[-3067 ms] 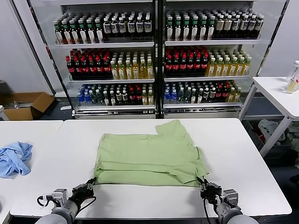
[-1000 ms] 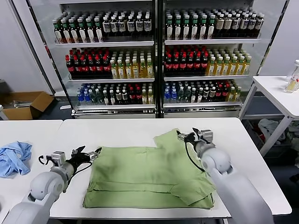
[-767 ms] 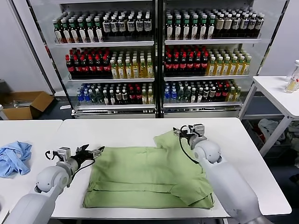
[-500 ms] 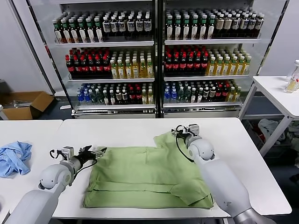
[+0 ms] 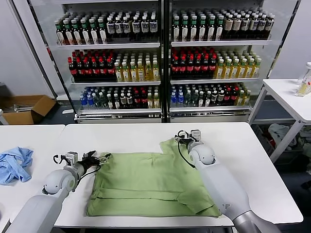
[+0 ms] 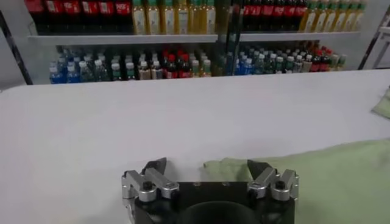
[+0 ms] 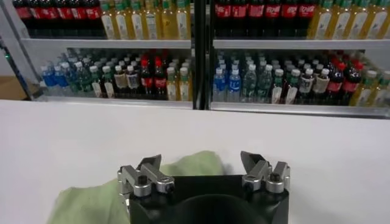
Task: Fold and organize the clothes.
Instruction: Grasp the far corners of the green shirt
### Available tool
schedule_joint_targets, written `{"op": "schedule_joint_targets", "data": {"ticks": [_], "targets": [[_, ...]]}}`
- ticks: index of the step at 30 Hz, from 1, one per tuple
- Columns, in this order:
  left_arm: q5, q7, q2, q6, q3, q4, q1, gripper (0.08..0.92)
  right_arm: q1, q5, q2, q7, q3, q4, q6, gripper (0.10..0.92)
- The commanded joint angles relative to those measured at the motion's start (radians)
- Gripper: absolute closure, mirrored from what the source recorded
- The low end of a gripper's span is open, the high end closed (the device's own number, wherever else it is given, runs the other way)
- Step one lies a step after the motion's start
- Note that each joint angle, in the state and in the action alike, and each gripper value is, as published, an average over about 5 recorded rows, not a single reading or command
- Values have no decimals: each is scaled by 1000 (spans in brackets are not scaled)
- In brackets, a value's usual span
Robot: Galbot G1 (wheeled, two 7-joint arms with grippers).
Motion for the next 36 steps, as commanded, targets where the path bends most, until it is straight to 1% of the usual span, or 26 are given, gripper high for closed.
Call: {"op": "schedule_joint_targets", "data": {"ticks": [1, 4, 6, 14, 23, 25, 28, 31, 33, 36], "targets": [[7, 9, 1, -6, 8, 16, -5, 177, 9, -12, 20, 1, -2, -52, 8, 203], [11, 15, 5, -7, 6, 12, 4, 193, 10, -16, 27, -1, 0, -67, 8, 216], [12, 21, 6, -9, 2, 9, 10, 234, 10, -15, 29, -5, 0, -70, 8, 247], [5, 50, 7, -17, -8, -8, 34, 458, 8, -14, 31, -13, 0, -75, 9, 457], [7, 55, -2, -32, -7, -10, 44, 718, 0, -18, 24, -15, 2, -67, 19, 717], [6, 55, -1, -45, -7, -9, 44, 779, -4, -21, 20, -18, 3, -58, 31, 778], [-8, 53, 1, -83, -5, -10, 43, 848, -14, -19, 7, -23, 9, -27, 51, 864], [-43, 44, 12, -124, -9, -32, 54, 895, -40, 20, -28, -14, 14, 76, 46, 915], [-73, 32, 28, -147, -21, -70, 77, 915, -81, 74, -75, 3, 18, 206, 19, 919], [-119, 2, 61, -170, -47, -156, 138, 916, -171, 154, -158, 29, 39, 421, -31, 919]]}}
